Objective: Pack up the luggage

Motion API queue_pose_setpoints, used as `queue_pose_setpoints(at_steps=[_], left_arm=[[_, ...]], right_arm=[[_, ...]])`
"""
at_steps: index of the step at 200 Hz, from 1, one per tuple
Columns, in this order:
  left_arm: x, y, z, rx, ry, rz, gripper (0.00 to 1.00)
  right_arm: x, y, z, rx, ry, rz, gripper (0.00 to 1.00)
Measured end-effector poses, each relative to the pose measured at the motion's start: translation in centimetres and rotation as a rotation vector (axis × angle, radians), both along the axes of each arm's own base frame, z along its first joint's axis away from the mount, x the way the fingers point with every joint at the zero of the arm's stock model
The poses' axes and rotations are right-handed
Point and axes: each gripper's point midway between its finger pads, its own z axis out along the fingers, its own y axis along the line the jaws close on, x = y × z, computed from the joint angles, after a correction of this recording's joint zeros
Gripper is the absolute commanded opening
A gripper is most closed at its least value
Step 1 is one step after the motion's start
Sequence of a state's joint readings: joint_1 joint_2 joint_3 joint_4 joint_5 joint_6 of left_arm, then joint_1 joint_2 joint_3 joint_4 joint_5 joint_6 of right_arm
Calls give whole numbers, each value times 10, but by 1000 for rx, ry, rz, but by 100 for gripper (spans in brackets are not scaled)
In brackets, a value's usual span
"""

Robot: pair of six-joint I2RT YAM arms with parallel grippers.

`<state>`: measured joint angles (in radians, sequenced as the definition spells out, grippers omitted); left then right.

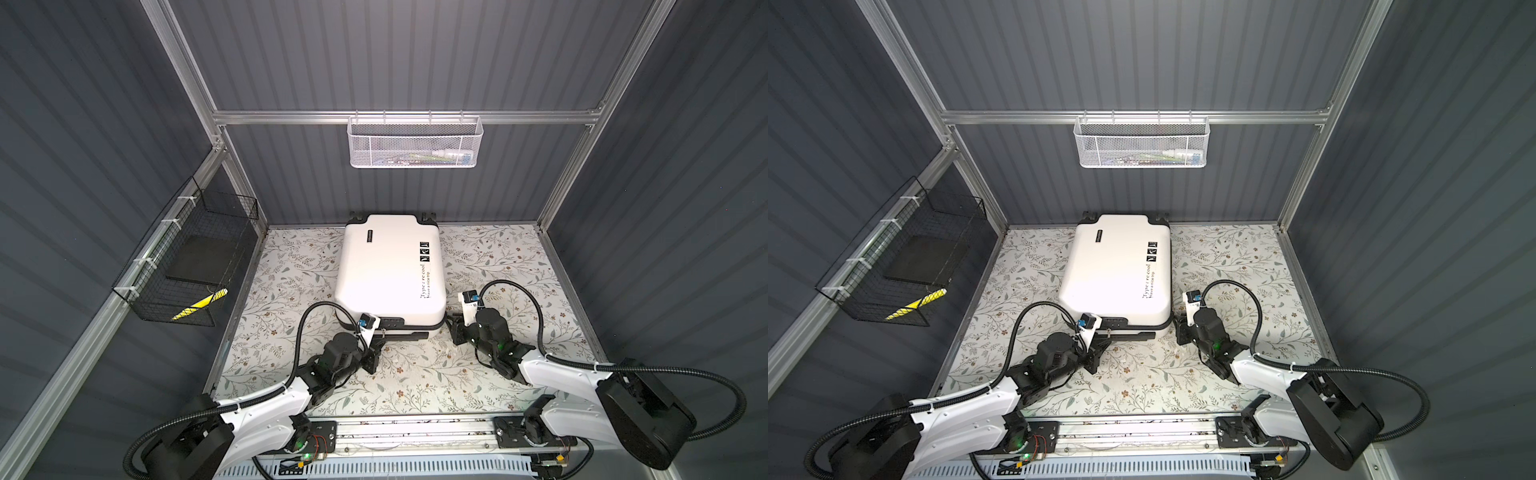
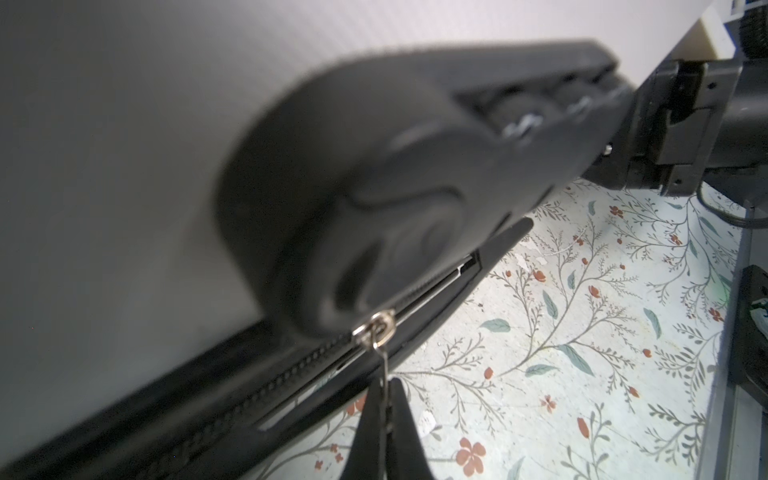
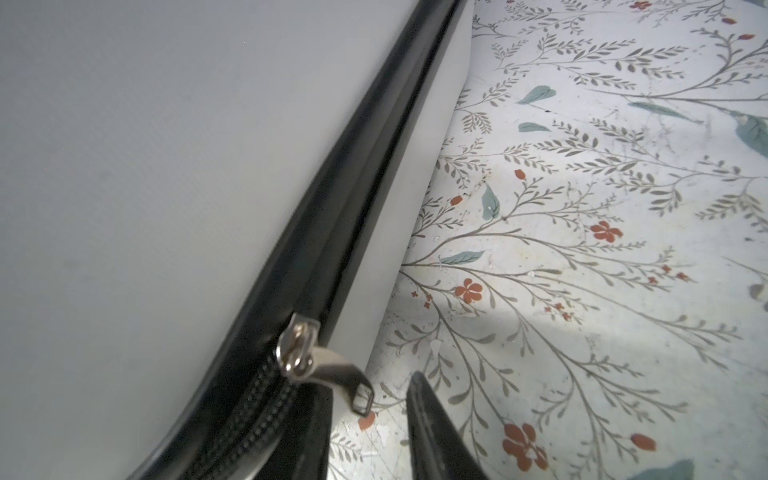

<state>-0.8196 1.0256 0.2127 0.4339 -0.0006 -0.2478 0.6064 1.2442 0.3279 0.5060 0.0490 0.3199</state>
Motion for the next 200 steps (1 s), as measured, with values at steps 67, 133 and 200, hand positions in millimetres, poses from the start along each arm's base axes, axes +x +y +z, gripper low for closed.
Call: queue_pose_setpoints(at_steps=[67, 133, 200], left_arm=[[0, -1, 1, -2, -1, -2, 0], [-1, -3, 2, -4, -1, -9, 0], [-1, -3, 2, -4, 0, -11, 0]], right_arm=[[0, 7, 1, -24, -8, 35, 0], [-13, 1, 9, 2, -8, 35, 0], [-33, -4, 19, 85, -14, 51, 0]])
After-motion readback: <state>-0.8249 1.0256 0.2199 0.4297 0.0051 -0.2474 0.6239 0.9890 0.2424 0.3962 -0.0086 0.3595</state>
